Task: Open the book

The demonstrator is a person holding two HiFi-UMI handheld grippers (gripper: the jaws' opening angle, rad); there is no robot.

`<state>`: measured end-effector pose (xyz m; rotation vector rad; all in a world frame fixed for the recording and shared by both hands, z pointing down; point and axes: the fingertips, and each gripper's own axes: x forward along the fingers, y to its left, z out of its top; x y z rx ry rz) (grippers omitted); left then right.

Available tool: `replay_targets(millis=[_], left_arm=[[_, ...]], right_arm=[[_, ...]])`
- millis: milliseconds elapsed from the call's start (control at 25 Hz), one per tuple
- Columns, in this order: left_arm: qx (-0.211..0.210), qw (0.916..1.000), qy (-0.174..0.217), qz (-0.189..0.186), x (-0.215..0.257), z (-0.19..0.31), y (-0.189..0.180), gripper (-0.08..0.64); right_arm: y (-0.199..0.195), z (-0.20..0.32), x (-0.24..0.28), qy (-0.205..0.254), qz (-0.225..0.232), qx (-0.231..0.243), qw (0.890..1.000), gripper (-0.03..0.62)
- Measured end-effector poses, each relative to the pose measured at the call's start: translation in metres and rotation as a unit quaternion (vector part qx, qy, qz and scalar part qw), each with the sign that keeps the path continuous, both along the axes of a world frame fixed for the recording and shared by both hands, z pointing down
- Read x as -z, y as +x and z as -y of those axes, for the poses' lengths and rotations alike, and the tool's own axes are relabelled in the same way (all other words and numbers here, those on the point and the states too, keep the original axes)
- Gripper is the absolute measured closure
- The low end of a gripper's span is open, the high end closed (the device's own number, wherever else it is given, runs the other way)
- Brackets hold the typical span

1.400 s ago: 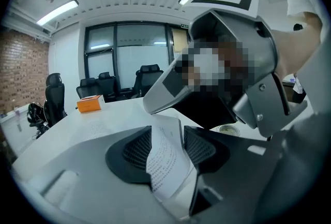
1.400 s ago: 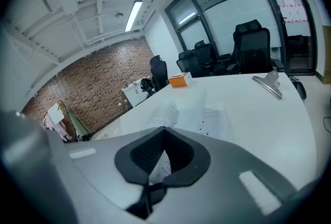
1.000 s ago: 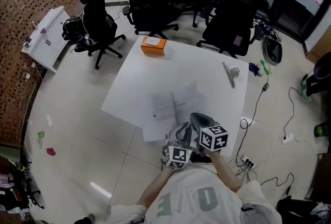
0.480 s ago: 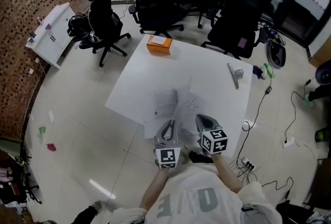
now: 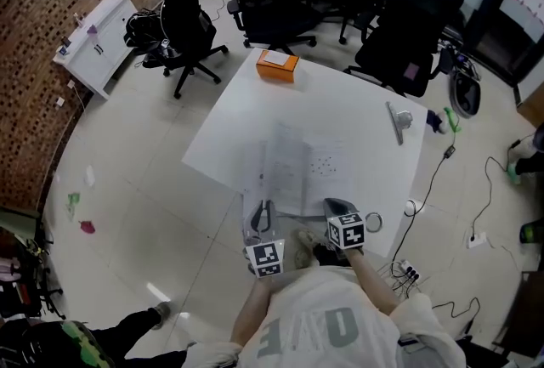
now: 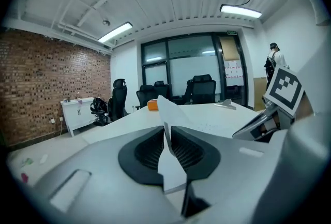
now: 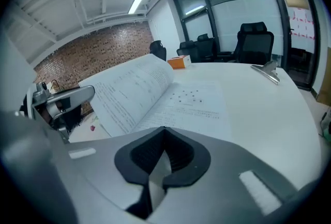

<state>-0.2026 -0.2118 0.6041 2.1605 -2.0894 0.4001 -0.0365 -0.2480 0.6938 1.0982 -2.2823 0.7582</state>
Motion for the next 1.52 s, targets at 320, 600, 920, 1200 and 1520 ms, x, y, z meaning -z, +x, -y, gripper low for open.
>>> replay_targets(millis=[320,600,920,1200,1520], left_arm=[[0.069,0.9936,-0.089,-0.005,-0.059,-0.026,-0.043,0.485],[0.087,0.9884,-0.122,-0.023,-0.088,-0.026,-0.048,0.474],[0.105,0.9869,-0.111,-0.052,-0.090,-0.030,-0.057,0.424],[0.160,0.9828,-0.086,-0.037,-0.076,-0.041,-0.088,0.351],[0.126,0.9914,-0.001,-0.034,-0.016,-0.010,-0.081,0.383]], right_arm=[[-0.002,-0.005,-0.008,-0.006,-0.014,0.015,1.000,0.588],[-0.001,-0.008,-0.010,-0.005,-0.018,0.023,1.000,0.588],[0.004,-0.008,-0.014,-0.011,-0.036,0.026,0.999,0.588],[0.005,-0.007,-0.017,-0.018,-0.046,0.026,0.998,0.588],[0.005,0.009,0.037,0.049,0.009,-0.009,0.999,0.589]])
